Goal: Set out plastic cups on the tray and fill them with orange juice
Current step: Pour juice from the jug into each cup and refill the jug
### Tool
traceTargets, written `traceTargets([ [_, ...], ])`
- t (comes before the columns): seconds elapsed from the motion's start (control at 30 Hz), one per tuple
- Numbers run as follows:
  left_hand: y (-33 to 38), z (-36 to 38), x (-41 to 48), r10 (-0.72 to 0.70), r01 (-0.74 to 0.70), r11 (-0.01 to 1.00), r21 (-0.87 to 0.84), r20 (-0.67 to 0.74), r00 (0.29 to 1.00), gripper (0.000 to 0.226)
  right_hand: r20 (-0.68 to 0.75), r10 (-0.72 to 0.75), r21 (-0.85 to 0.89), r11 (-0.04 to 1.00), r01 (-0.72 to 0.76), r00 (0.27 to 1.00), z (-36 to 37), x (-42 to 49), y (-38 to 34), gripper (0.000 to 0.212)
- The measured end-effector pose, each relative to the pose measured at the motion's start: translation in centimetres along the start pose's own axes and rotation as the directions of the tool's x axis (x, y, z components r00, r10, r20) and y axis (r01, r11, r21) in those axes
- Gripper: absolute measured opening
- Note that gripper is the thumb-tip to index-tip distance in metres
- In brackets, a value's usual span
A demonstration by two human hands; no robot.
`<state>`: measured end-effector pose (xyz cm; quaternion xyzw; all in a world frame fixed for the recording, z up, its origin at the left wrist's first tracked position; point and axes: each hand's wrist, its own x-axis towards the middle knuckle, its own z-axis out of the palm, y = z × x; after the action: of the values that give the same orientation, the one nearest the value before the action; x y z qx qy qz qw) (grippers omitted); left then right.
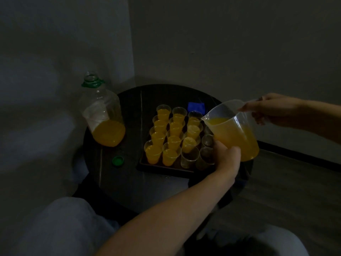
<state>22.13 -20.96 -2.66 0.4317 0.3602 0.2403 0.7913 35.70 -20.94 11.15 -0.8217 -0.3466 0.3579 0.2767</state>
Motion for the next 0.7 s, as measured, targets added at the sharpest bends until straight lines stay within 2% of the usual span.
traceTargets([
  [0.17,0.0,-0.2,-0.7,-0.019,0.019,1.000,-0.002,-0.013,1.000,0.103,0.012,-0.021,-0.027,0.999,0.022,1.000,0.4,-0.7,-0.1,0.033],
  [0.27,-0.2,-0.2,-1.5,-0.027,0.027,1.000,-0.002,-0.017,0.999,0.105,0.043,-0.031,-0.047,0.998,0.033,0.999,0.6,-1.1,0.0,0.039],
  [0.5,-1.3,-0.4,-2.9,-0.007,0.007,1.000,0.026,-0.032,0.999,0.105,0.057,-0.096,-0.051,0.994,0.099,0.994,0.9,-2.0,0.7,0.084],
  [0.63,-1.9,-0.3,-2.9,-0.036,0.036,0.999,0.009,-0.043,0.998,0.103,0.068,-0.058,-0.078,0.995,0.063,0.996,1.2,-2.7,0.2,0.038],
  [0.7,-2.3,-0.2,-2.9,-0.040,0.040,0.999,0.004,-0.043,0.998,0.102,0.065,-0.055,-0.103,0.993,0.062,0.996,1.4,-3.0,0.2,0.031],
])
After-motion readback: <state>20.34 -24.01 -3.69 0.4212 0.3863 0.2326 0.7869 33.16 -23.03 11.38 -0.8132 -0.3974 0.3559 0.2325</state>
